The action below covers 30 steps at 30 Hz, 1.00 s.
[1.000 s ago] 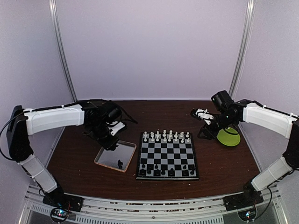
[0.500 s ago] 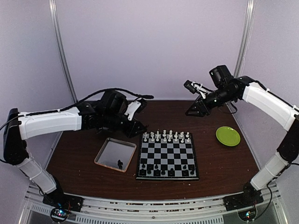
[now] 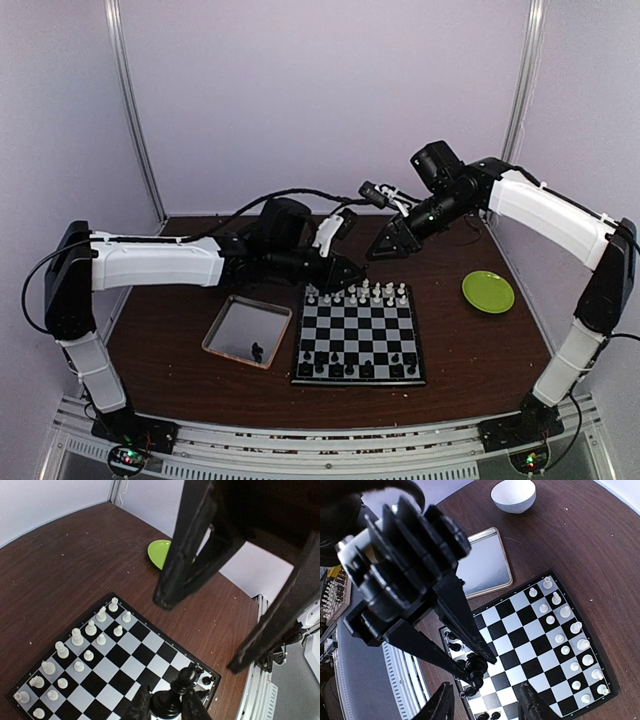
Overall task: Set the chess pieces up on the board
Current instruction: Pass from the left arm to the right
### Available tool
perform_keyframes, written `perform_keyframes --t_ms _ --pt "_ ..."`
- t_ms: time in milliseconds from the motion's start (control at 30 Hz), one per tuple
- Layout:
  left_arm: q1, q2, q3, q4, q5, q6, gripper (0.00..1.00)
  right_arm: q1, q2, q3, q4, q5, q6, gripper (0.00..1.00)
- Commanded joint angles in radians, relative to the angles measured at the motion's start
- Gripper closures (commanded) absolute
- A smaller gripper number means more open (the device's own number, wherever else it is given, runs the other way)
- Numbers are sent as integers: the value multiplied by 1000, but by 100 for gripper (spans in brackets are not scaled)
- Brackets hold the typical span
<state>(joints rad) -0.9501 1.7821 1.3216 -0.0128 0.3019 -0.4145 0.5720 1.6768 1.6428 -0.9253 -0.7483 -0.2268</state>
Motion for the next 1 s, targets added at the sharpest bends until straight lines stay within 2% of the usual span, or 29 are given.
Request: perform_keyframes --t_ms 0,233,600,900,967 --pt "2 11 51 95 40 -24 81 13 19 -9 -8 -22 19 55" --pt "2 21 73 77 50 -17 81 12 29 -19 -4 -26 23 57" --pt "1 19 70 86 47 -20 81 13 40 -33 10 -79 42 80" --pt "1 20 62 93 28 -23 81 13 35 -56 26 -88 51 81" --pt "1 22 63 95 27 -23 81 12 35 -61 29 -94 51 85"
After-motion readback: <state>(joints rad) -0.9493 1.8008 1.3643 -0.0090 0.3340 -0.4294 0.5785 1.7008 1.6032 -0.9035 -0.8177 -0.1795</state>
